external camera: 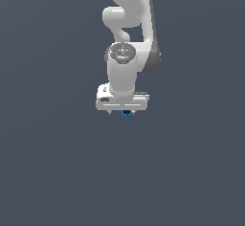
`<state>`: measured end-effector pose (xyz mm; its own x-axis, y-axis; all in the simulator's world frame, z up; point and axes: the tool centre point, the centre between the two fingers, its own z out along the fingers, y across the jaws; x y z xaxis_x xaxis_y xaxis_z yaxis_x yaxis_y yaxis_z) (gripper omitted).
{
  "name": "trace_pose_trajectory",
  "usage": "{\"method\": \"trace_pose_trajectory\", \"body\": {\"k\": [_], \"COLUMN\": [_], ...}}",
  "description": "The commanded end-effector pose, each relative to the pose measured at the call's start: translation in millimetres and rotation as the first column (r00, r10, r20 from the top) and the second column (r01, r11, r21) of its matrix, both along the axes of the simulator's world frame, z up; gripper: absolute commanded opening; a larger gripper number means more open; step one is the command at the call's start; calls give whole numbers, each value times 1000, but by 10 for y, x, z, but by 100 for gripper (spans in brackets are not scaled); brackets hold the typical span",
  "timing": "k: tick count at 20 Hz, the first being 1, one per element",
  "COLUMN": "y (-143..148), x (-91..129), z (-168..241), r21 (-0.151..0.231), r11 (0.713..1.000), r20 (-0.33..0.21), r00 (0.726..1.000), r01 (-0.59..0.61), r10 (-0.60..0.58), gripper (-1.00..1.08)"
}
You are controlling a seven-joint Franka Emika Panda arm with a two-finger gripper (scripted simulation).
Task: Pick up the object and move it to a goal position.
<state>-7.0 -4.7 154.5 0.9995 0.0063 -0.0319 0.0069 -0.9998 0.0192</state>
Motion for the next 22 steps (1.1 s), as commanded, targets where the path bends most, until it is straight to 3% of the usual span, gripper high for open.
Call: {"method": "trace_pose_trajectory", "body": {"k": [1,11,22], "y": [0,-406,-228], "x": [0,-58,-179], "z": [0,-38,-184], "r21": [0,-32,-17], "r11": [1000,998,1000], "r20": [0,-10,-2], "r00": [1000,999,1000], "r01": [0,45,0], "r10": [0,-46,0], "gripper": [100,100,100]}}
